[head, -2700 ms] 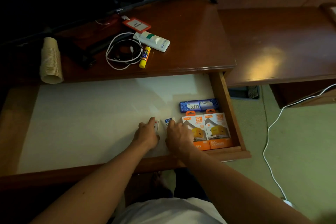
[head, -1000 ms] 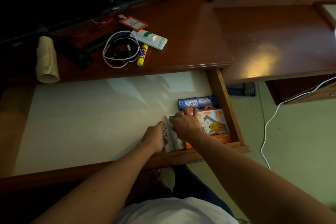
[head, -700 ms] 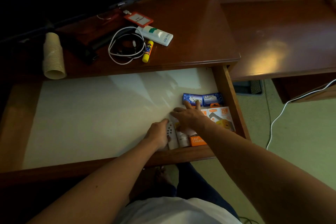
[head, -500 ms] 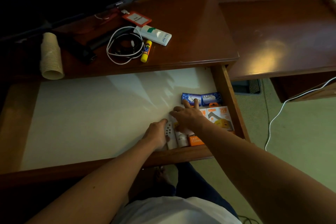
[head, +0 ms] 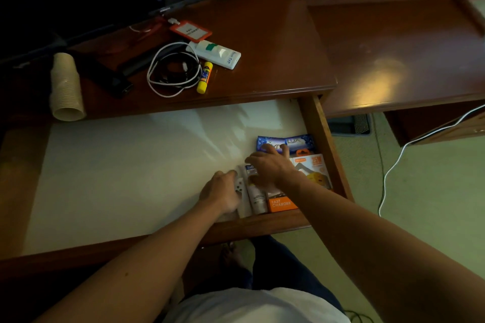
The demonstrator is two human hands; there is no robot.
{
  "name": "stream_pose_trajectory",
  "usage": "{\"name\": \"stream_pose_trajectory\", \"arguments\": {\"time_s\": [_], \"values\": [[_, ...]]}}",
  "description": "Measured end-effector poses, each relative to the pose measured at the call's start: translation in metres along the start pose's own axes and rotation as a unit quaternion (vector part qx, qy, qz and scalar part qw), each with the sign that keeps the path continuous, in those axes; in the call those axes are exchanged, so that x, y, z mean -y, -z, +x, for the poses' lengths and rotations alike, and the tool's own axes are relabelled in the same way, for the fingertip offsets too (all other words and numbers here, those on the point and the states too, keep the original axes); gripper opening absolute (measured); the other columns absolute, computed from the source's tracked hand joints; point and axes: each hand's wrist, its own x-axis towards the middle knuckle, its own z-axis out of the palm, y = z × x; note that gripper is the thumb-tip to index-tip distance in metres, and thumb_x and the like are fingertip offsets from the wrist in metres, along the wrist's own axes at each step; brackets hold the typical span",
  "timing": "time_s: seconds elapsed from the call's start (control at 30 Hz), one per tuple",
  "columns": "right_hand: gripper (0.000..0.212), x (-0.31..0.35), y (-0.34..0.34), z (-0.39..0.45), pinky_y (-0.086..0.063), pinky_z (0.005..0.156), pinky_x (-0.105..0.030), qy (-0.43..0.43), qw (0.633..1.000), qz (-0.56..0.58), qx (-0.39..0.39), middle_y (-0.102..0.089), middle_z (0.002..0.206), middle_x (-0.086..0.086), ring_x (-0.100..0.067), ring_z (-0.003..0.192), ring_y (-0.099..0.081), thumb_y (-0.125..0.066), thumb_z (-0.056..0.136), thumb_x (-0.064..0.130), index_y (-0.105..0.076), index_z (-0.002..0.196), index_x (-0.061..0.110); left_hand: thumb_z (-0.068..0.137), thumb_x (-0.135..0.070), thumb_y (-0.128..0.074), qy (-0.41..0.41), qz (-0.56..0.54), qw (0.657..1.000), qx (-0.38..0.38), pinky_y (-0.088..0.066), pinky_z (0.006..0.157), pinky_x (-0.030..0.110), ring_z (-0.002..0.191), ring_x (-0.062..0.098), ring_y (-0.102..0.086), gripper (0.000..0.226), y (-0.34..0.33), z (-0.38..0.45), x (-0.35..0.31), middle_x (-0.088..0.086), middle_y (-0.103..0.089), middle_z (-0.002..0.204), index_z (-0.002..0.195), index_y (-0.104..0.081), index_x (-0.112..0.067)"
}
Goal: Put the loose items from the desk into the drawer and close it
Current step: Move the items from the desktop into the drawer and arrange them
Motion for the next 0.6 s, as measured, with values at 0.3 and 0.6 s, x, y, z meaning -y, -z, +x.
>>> {"name": "stream_pose_trajectory", "arguments": {"time_s": [0.3, 0.6], "values": [[0.047, -0.074, 0.026, -0.005, -0.042, 0.1, -0.044, -0.105, 0.987, 0.039, -0.114, -0.059, 0.13, -0.008, -0.029, 0.122, -0.05, -0.066, 0.089, 0.025, -0.054, 0.134, 0.018, 0.095, -0.015, -0.053, -0.076, -0.066, 0.992, -0.073, -0.049, 0.097, 0.038, 0.116, 0.031, -0.056, 0.041, 0.026, 0.057, -0.058, 0.011, -0.051, 0.127, 0.136, -0.054, -0.019], [0.05, -0.107, 0.019, -0.008, -0.046, 0.098, -0.04, -0.112, 0.987, 0.053, -0.106, -0.058, 0.13, -0.008, -0.028, 0.12, -0.051, -0.07, 0.088, 0.026, -0.054, 0.134, 0.016, 0.098, -0.012, -0.057, -0.093, -0.041, 0.994, -0.033, -0.044, 0.103, 0.038, 0.123, 0.034, -0.051, 0.047, 0.027, 0.105, -0.081, 0.017, -0.052, 0.134, 0.145, -0.051, -0.012]]}}
